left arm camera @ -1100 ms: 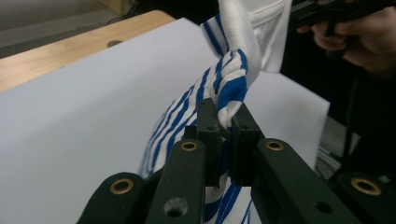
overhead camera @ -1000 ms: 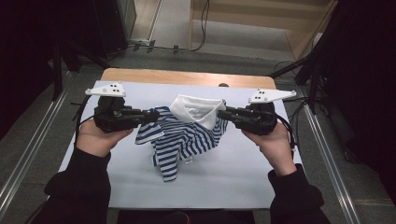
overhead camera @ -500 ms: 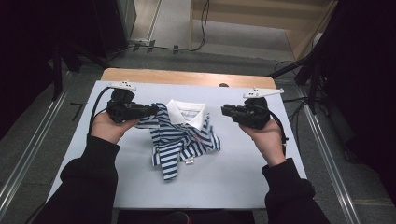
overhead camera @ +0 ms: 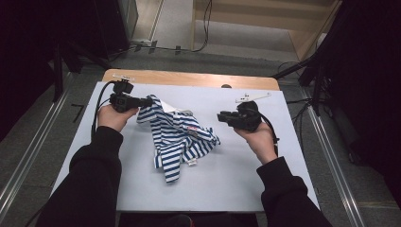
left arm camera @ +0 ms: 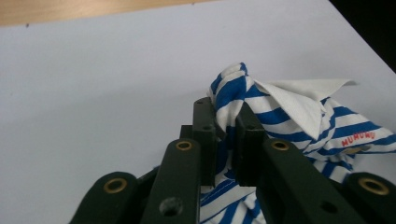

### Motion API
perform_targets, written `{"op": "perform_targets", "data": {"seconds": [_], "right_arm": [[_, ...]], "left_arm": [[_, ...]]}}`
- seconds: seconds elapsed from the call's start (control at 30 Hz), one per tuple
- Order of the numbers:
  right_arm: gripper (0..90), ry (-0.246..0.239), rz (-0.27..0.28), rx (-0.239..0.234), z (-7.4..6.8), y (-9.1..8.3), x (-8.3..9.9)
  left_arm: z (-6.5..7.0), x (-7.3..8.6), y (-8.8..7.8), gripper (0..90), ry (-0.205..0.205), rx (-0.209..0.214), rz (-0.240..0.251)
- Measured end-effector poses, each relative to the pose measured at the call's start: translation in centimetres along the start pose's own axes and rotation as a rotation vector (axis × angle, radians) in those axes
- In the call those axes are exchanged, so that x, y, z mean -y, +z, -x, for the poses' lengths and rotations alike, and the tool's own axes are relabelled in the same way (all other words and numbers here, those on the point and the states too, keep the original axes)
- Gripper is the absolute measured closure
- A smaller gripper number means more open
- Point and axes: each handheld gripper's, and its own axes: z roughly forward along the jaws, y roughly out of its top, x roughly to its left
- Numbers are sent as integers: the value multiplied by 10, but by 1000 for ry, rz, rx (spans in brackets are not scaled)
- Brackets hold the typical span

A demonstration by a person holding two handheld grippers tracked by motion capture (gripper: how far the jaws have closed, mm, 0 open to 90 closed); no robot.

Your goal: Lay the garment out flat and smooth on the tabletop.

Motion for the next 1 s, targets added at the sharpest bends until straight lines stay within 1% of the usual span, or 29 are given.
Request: {"op": "perform_targets", "data": {"seconds": [0.03,0.07,0.13,0.17,0.2,0.27,0.3,0.37,0.4,0.47,0.53,0.63,0.7,0.77,0.8,1.0], "right_arm": [[718,2,-9,2,0,3,1],[702,1,-20,-2,1,7,3],[679,6,-44,-9,2,14,4],[665,5,-52,-12,2,18,5],[644,5,-52,-10,2,21,6],[632,6,-60,-17,2,27,8],[614,3,-66,-20,2,30,8],[586,-3,-71,-21,1,34,9],[573,-9,-71,-17,1,35,9],[560,-4,-70,-21,2,38,10],[542,3,-66,-26,3,40,10],[510,18,-64,-38,4,43,10],[489,22,-67,-56,3,46,11],[482,23,-73,-61,1,49,12],[479,14,-75,-61,-1,50,13],[476,-16,-102,-70,-10,63,17]], "left_arm": [[-3,3,1,802,-15,8,3],[-6,5,2,802,-19,15,4],[-9,9,4,787,-24,9,6],[-11,11,4,764,-23,2,14],[-12,12,3,722,-26,2,22],[-15,14,1,680,-37,26,35],[-16,14,-1,640,-38,35,47],[-16,15,-5,572,-26,37,65],[-16,15,-7,541,-20,40,65],[-15,15,-11,471,-11,34,65],[-14,16,-16,429,4,32,75],[-12,20,-22,400,-4,48,93],[-11,24,-24,395,2,47,105],[-10,26,-24,395,4,41,91],[-9,27,-25,395,6,38,96],[-7,32,-30,395,-2,56,110]]}}
